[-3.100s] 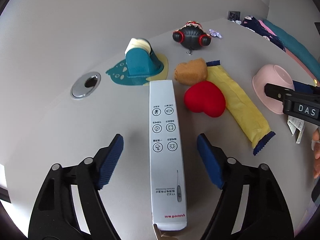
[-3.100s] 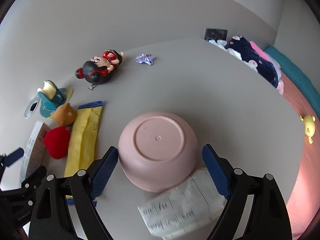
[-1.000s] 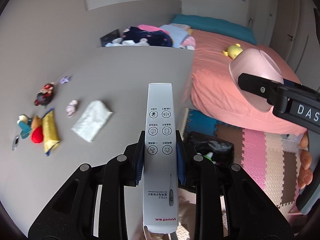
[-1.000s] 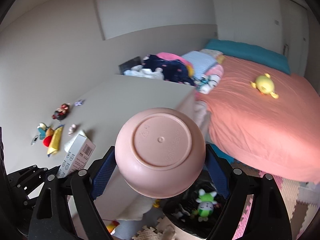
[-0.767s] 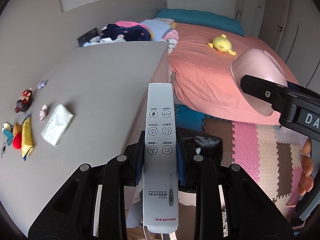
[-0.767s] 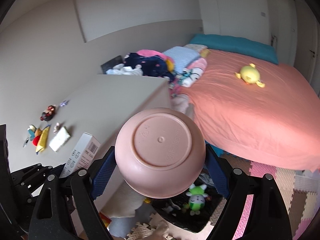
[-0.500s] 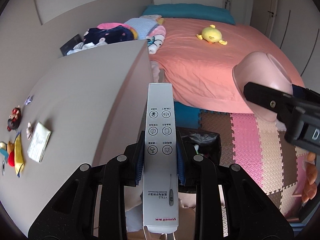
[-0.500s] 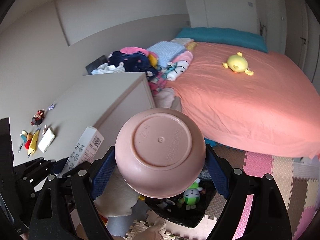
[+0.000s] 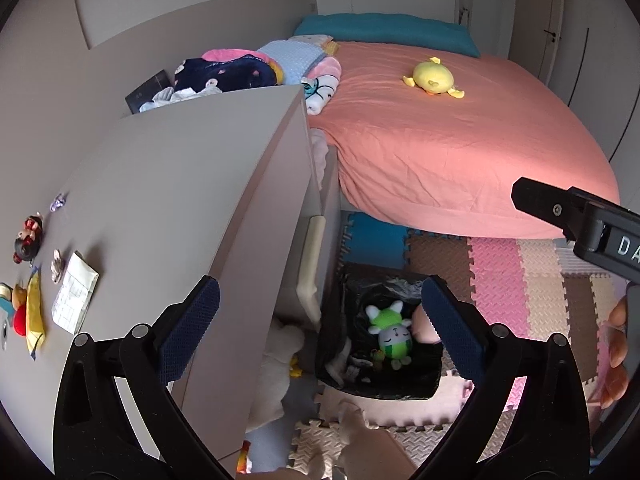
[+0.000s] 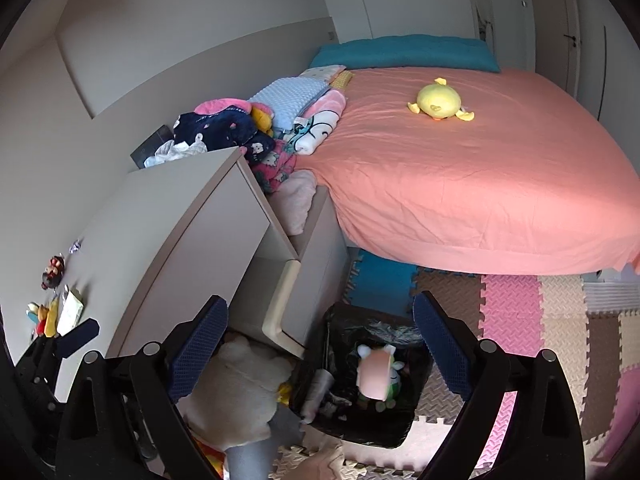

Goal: Collect trash
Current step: 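Carry the white box and pink bowl over the bin and release both, then move both open tools back over the desk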

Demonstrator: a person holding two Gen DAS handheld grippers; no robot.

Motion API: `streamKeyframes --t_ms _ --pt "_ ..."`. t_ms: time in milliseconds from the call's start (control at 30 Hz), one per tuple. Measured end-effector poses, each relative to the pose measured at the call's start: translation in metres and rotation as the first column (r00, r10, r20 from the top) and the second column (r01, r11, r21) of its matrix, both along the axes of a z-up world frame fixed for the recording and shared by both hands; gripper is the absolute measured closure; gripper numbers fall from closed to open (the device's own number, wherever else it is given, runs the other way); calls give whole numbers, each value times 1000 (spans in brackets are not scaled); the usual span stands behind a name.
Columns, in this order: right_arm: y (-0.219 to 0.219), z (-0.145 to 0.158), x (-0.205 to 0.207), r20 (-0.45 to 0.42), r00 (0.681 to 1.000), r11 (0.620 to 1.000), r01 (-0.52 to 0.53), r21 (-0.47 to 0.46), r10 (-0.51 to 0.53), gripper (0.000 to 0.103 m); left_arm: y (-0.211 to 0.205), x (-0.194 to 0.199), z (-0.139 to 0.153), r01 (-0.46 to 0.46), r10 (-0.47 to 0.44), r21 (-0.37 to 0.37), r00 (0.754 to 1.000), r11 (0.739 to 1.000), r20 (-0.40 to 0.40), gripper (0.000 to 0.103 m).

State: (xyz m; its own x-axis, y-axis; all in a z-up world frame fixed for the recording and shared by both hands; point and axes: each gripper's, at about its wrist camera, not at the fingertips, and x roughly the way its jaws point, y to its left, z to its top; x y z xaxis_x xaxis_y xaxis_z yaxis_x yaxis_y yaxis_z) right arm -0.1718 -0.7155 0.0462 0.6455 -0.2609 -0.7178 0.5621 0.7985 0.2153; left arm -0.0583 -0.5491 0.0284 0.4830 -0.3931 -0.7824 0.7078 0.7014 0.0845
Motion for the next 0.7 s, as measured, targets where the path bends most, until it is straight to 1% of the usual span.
streamKeyframes --t_ms 200,467,567,700 --pt "5 -2 4 -13 1000 1000 -13 1 13 9 7 2 3 -1 1 1 1000 1000 1 5" --pt "18 3 10 -11 999 999 -37 -11 37 9 24 6 5 -20 20 -20 1000 1000 -9 5" --pt "28 7 14 4 998 998 -57 -7 57 9 38 11 10 -44 44 -29 999 999 0 5" --pt "50 11 26 12 996 995 -89 -33 90 9 61 21 17 -90 91 -25 996 996 23 5"
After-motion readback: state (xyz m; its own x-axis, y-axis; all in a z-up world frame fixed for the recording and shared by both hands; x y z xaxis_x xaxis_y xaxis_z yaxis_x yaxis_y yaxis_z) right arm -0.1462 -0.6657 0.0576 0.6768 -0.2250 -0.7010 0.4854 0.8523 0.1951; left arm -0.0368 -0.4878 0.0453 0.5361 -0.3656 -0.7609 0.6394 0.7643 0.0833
